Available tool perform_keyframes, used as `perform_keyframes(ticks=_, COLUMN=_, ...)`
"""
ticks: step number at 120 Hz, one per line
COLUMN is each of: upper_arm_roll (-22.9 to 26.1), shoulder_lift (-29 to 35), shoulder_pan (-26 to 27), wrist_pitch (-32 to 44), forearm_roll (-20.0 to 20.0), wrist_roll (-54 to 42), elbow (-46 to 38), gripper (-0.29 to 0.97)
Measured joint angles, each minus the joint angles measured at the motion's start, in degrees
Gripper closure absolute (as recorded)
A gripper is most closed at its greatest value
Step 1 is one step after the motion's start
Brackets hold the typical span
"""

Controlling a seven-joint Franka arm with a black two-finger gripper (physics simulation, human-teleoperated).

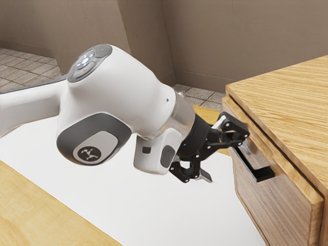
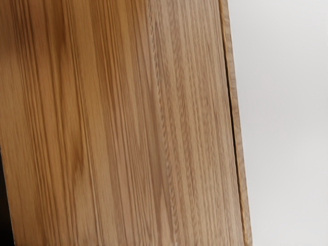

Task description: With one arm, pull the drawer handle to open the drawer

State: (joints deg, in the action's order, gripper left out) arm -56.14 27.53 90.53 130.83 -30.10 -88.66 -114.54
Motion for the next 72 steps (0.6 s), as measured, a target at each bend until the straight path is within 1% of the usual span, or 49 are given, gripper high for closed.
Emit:
perform_keyframes(ticks=16, upper_arm_roll=0.8, shoulder_lift=0.1, shoulder_pan=-0.5, wrist_pitch=0.0, forearm_roll=0.7, wrist_roll=-0.1, elbow=0.0, gripper=0.03)
perform_keyframes(ticks=42, upper_arm_roll=1.7, shoulder_lift=0.4, shoulder_pan=-0.6, wrist_pitch=0.1, forearm_roll=1.0, wrist_roll=-0.3, elbow=0.1, gripper=0.01)
perform_keyframes(ticks=53, upper_arm_roll=3.7, shoulder_lift=0.5, shoulder_pan=-2.6, wrist_pitch=0.0, forearm_roll=1.3, wrist_roll=-0.3, elbow=-0.3, gripper=0.01)
perform_keyframes(ticks=72, upper_arm_roll=5.3, shoulder_lift=1.4, shoulder_pan=-5.0, wrist_pitch=0.0, forearm_roll=1.5, wrist_roll=-0.3, elbow=-2.3, gripper=-0.01)
